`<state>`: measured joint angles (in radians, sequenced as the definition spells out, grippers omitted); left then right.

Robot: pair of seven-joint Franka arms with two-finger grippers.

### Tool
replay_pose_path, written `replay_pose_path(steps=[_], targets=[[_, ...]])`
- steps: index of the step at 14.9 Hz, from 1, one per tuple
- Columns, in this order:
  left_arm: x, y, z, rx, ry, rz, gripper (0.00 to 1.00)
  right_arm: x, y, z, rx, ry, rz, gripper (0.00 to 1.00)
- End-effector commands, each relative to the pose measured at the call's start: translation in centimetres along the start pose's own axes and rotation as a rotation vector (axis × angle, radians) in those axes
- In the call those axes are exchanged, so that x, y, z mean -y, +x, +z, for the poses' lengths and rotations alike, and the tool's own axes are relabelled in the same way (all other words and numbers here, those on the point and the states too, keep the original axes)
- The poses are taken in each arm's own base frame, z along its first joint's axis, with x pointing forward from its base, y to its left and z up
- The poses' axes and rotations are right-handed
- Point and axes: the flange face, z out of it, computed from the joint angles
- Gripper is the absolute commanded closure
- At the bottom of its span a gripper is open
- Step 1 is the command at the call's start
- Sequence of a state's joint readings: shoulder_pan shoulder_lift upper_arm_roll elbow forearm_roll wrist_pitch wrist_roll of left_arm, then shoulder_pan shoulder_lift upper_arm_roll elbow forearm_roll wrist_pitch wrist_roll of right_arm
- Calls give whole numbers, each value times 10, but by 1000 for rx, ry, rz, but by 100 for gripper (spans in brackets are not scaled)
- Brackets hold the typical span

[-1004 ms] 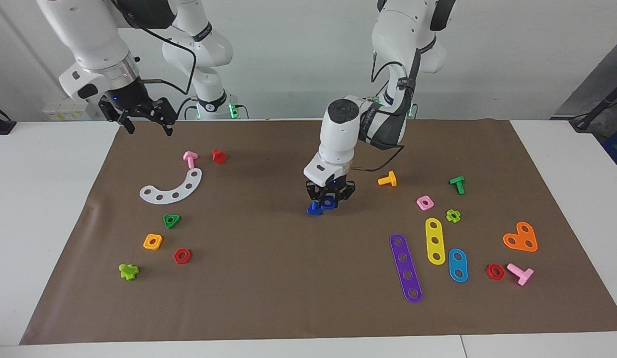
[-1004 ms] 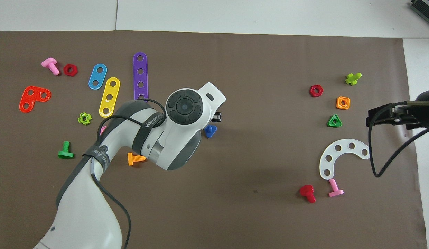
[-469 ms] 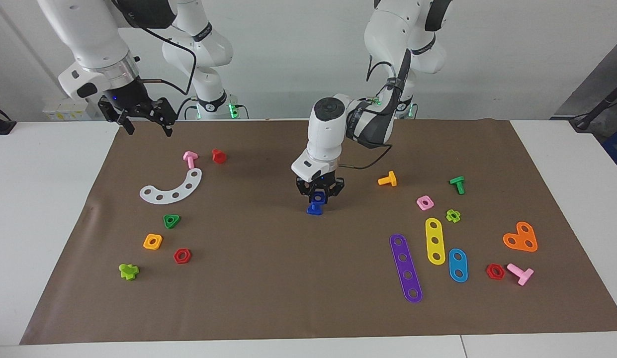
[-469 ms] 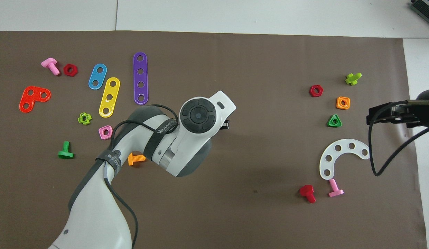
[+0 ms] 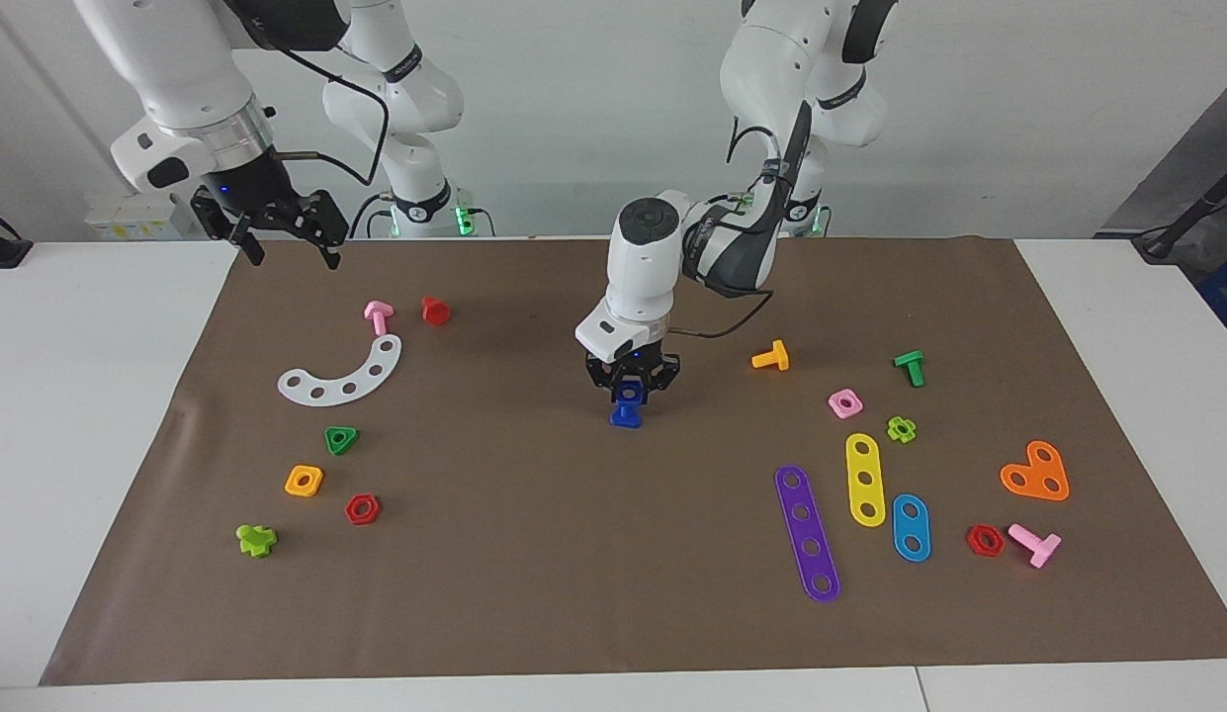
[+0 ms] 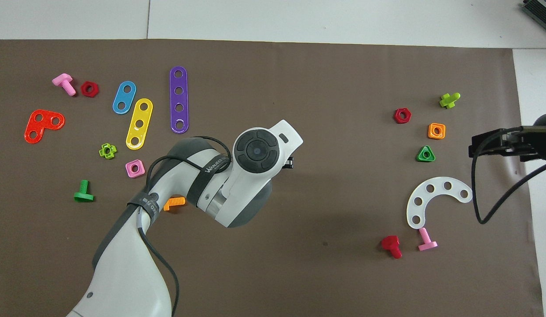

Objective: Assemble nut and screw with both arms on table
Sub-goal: 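Lower the dark blue nut onto the blue screw with the left gripper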

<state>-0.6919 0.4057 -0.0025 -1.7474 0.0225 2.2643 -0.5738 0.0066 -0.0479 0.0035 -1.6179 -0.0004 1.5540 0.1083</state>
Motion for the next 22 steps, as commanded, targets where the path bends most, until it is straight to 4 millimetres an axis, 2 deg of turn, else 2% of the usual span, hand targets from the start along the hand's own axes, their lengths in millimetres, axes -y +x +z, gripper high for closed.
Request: replay_pose_path(steps=[1,12,13,14,15,19,22], targets=[[1,-4,4,-26,2,1,100,-3,-2,-3,-16,15,-17,0],[4,-5,12,-54,-15,2,100,-3,-2,-1,-15,15,-17,0],[4,-6,13,-51,-13,2,85,-3,-2,-1,-15,15,-17,0],[4,-6,12,-50,-12,2,30,-3,-2,-1,-16,15,-17,0],[4,-7,13,-46,-10,4,0,-3,-2,-1,-16,15,-17,0],[1,-5,5,-52,-12,5,0,-3,-2,-2,-16,15,-15,0],[11,-4,-14,-48,-4,-4,0,-3,-2,-2,-18,15,-15,0]])
